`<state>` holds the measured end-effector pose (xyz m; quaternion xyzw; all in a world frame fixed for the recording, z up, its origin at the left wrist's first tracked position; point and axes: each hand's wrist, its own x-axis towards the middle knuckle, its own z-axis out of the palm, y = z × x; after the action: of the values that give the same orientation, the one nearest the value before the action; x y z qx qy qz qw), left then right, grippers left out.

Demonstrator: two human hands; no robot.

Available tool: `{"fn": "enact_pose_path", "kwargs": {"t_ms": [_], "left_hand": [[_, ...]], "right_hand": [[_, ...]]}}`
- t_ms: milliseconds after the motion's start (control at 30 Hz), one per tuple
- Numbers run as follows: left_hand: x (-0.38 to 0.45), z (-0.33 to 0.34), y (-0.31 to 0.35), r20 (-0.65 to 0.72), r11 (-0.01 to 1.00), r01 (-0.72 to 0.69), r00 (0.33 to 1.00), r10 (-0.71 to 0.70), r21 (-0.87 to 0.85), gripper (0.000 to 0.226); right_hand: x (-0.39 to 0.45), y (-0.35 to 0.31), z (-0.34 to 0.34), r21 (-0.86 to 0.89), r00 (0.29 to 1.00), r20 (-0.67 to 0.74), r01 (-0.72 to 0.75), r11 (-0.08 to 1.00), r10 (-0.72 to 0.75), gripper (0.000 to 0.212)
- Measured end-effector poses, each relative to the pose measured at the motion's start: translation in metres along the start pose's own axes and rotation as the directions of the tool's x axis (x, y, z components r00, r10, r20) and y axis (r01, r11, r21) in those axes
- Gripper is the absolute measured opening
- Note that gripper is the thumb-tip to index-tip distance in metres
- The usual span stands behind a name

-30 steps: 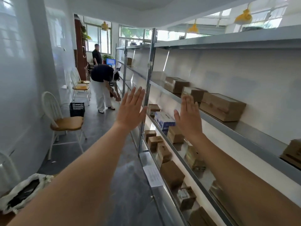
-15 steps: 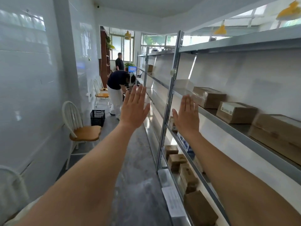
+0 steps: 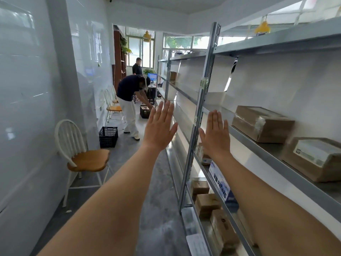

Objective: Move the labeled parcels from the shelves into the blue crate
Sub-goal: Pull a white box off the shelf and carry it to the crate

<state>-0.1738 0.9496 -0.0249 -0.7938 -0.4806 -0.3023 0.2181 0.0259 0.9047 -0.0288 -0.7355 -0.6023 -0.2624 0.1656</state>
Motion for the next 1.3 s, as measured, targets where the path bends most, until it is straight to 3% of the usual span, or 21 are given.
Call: {"fn": "enact_pose_path", "kwargs": {"t_ms": [433,800,1067,1300], "left_hand": [[0.124,0.178,-0.013,0.152,0.993,-0.08,0.984,0.093,-0.088,0.064],[0.216,0.342,-0.014,0.262,0.914,-0.266,0.899,0.35,-0.308,0.06],[0.261,0.445,0.031,0.315,0.836,-0.356,0.806,0.501,-0.418,0.06],[0.275,0.519,0.059,0.387,0.81,-0.288,0.765,0.516,-0.511,0.058]], "right_hand": [[0.125,0.024,0.165,-0.011,0.995,0.089,0.037,0.999,-0.036,0.066],[0.176,0.044,0.299,0.046,0.936,0.232,-0.282,0.958,0.265,0.065],[0.199,0.082,0.386,0.04,0.834,0.307,-0.493,0.869,0.459,0.067],[0.207,0.095,0.446,0.081,0.584,0.348,-0.798,0.597,0.733,0.067]]}}
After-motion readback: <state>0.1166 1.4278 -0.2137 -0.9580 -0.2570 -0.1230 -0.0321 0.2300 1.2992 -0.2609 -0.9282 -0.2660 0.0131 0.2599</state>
